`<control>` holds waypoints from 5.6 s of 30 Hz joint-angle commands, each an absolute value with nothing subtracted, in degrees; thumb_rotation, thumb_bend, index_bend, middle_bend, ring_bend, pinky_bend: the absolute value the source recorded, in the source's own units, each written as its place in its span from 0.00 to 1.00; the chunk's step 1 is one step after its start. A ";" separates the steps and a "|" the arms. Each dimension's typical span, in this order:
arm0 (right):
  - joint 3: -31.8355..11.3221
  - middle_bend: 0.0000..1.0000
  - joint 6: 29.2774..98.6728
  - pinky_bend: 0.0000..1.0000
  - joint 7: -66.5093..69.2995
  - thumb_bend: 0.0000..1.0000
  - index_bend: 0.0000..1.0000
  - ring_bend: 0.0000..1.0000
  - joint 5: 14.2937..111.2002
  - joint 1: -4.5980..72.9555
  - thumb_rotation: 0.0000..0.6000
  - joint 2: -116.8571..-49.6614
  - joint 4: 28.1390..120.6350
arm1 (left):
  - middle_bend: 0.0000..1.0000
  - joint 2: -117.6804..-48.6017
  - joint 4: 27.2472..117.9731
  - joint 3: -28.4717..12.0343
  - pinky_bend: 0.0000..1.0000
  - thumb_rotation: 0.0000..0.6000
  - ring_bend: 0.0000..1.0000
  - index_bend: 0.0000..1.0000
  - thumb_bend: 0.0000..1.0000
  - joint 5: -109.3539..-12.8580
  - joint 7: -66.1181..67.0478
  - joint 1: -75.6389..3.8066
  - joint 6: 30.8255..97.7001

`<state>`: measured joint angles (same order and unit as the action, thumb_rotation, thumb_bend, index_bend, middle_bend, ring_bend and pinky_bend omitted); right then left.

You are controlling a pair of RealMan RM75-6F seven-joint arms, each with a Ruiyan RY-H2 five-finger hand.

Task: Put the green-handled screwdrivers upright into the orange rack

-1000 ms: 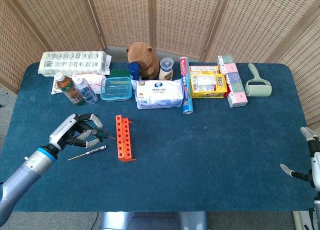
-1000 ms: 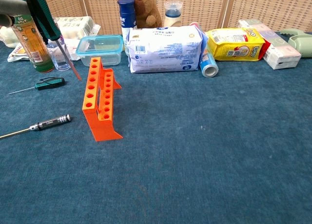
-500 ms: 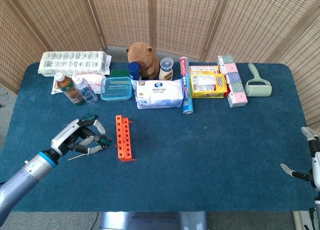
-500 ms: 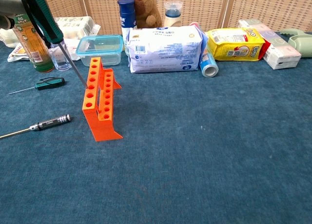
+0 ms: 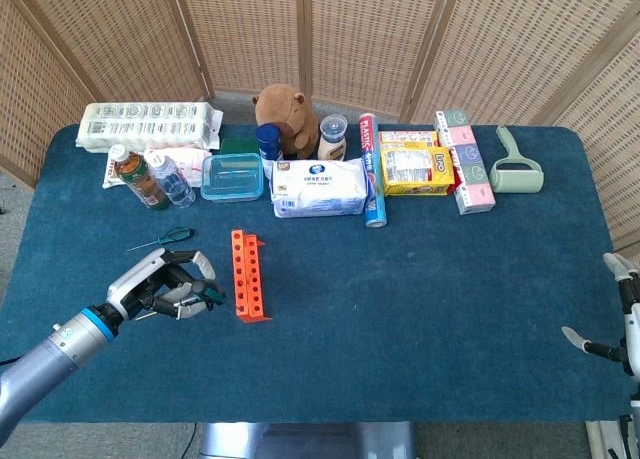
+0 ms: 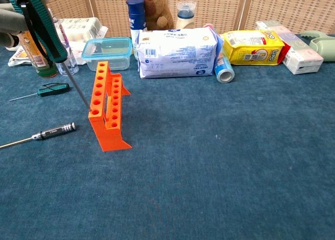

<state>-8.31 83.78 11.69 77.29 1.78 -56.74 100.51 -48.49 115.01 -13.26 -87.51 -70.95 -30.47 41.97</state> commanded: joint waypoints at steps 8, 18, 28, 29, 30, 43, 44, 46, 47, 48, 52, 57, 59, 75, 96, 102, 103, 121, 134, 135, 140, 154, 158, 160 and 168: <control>-8.34 0.06 83.94 0.00 11.75 0.08 0.06 0.00 77.28 1.69 1.00 -56.67 100.59 | 0.96 -48.57 114.03 -11.47 1.00 1.00 0.97 0.63 0.42 -88.40 -72.16 -32.29 42.35; -8.37 0.06 84.05 0.00 11.85 0.08 0.06 0.00 77.36 1.65 1.00 -56.62 100.61 | 0.96 -48.23 114.81 -10.76 1.00 1.00 0.97 0.63 0.42 -87.46 -70.72 -33.16 43.65; -8.38 0.06 84.09 0.00 11.90 0.08 0.06 0.00 77.35 1.61 1.00 -56.56 100.67 | 0.96 -48.25 114.67 -9.89 1.00 1.00 0.97 0.63 0.42 -86.20 -69.43 -34.00 43.92; -8.40 0.06 84.11 0.00 11.89 0.08 0.06 0.00 77.32 1.61 1.00 -56.56 100.66 | 0.96 -48.26 114.66 -9.84 1.00 1.00 0.97 0.63 0.42 -85.99 -69.06 -34.05 44.03; -8.41 0.06 84.12 0.00 11.89 0.08 0.06 0.00 77.32 1.60 1.00 -56.56 100.67 | 0.96 -48.26 114.68 -9.80 1.00 1.00 0.97 0.63 0.42 -85.84 -68.79 -34.10 44.07; -8.43 0.06 84.07 0.00 11.84 0.08 0.06 0.00 77.24 1.62 1.00 -56.56 100.65 | 0.96 -49.16 114.80 -9.67 1.00 1.00 0.97 0.63 0.42 -83.18 -65.36 -35.09 44.09; -8.43 0.06 84.08 0.00 11.83 0.08 0.06 0.00 77.26 1.62 1.00 -56.57 100.65 | 0.96 -49.24 114.78 -9.64 1.00 1.00 0.97 0.63 0.42 -83.03 -65.25 -35.14 44.03; -8.42 0.06 84.10 0.00 11.82 0.08 0.06 0.00 77.28 1.61 1.00 -56.57 100.68 | 0.96 -49.41 114.78 -9.60 1.00 1.00 0.97 0.63 0.42 -82.73 -65.10 -35.25 43.94; -8.44 0.06 84.12 0.00 11.82 0.08 0.06 0.00 77.27 1.61 1.00 -56.56 100.69 | 0.96 -49.45 114.82 -9.58 1.00 1.00 0.97 0.63 0.42 -82.61 -65.09 -35.29 43.90; -8.44 0.06 84.13 0.00 11.81 0.08 0.06 0.00 77.26 1.60 1.00 -56.55 100.69 | 0.96 -49.45 114.84 -9.57 1.00 1.00 0.97 0.63 0.42 -82.57 -65.11 -35.31 43.89; -8.48 0.06 84.09 0.00 11.75 0.08 0.06 0.00 77.21 1.64 1.00 -56.55 100.69 | 0.96 -49.09 115.22 -9.62 1.00 1.00 0.97 0.63 0.42 -82.89 -65.75 -35.30 44.16; -8.43 0.06 83.98 0.00 11.65 0.08 0.06 0.00 77.25 1.69 1.00 -56.63 100.68 | 0.96 -48.54 115.39 -9.50 1.00 1.00 0.97 0.63 0.42 -83.66 -66.47 -35.37 44.20; -8.42 0.06 84.01 0.00 11.62 0.08 0.06 0.00 77.25 1.68 1.00 -56.63 100.70 | 0.96 -48.44 115.34 -9.39 1.00 1.00 0.97 0.63 0.42 -83.89 -66.78 -35.45 44.11; -8.49 0.06 84.23 0.00 11.77 0.08 0.06 0.00 77.26 1.58 1.00 -56.53 100.74 | 0.96 -48.67 114.96 -8.75 1.00 1.00 0.97 0.63 0.42 -84.42 -67.59 -36.02 44.05; -8.46 0.06 83.94 0.00 11.67 0.08 0.06 0.00 77.20 1.69 1.00 -56.54 100.76 | 0.96 -52.75 113.92 -8.09 1.00 1.00 0.97 0.63 0.42 -80.41 -53.91 -37.58 43.74; -8.47 0.06 83.89 0.00 11.66 0.08 0.06 0.00 77.10 1.70 1.00 -56.54 100.75 | 0.96 -55.72 114.25 -7.41 1.00 1.00 0.97 0.63 0.42 -76.47 -47.74 -38.59 42.07; -8.50 0.06 83.90 0.00 11.73 0.08 0.06 0.00 77.05 1.69 1.00 -56.52 100.71 | 0.96 -56.36 113.94 -7.24 1.00 1.00 0.97 0.63 0.42 -75.90 -46.76 -38.73 41.82; -8.48 0.06 83.63 0.00 12.59 0.08 0.06 0.00 77.09 1.67 1.00 -56.18 100.72 | 0.96 -63.35 108.43 -6.32 1.00 1.00 0.97 0.63 0.42 -74.70 -41.88 -36.77 44.46; -8.41 0.06 83.28 0.00 12.82 0.08 0.06 0.00 76.99 1.74 1.00 -56.04 100.81 | 0.96 -63.71 106.78 -5.58 1.00 1.00 0.97 0.48 0.27 -77.81 -40.85 -36.37 44.56; -8.40 0.06 83.26 0.00 12.89 0.08 0.06 0.00 77.01 1.74 1.00 -56.01 100.84 | 0.96 -63.73 106.68 -5.56 1.00 1.00 0.97 0.47 0.26 -77.90 -40.66 -36.33 44.64; -8.35 0.06 83.21 0.00 13.04 0.08 0.06 0.00 77.10 1.73 1.00 -55.93 100.87 | 0.96 -63.75 106.69 -5.70 1.00 1.00 0.97 0.37 0.20 -77.87 -39.57 -35.91 45.74; -8.19 0.06 82.95 0.00 13.00 0.08 0.06 0.00 77.29 1.86 1.00 -55.91 100.95 | 0.96 -62.81 107.84 -6.26 1.00 1.00 0.97 0.31 0.16 -77.77 -38.24 -34.82 48.02; -8.14 0.06 83.03 0.00 12.99 0.08 0.06 0.00 77.45 1.84 1.00 -55.89 101.06 | 0.96 -61.31 108.80 -6.57 1.00 1.00 0.97 0.31 0.16 -78.40 -38.36 -33.73 50.13; -8.10 0.06 83.09 0.00 13.03 0.08 0.06 0.00 77.57 1.83 1.00 -55.87 101.14 | 0.96 -59.78 109.53 -6.66 1.00 1.00 0.97 0.31 0.16 -78.41 -37.31 -32.84 51.72; -7.65 0.06 83.35 0.00 13.01 0.08 0.06 0.00 78.69 1.76 1.00 -55.70 101.78 | 0.96 -64.04 109.83 -7.42 1.00 1.00 0.97 0.47 0.20 -55.10 -4.24 -30.92 63.44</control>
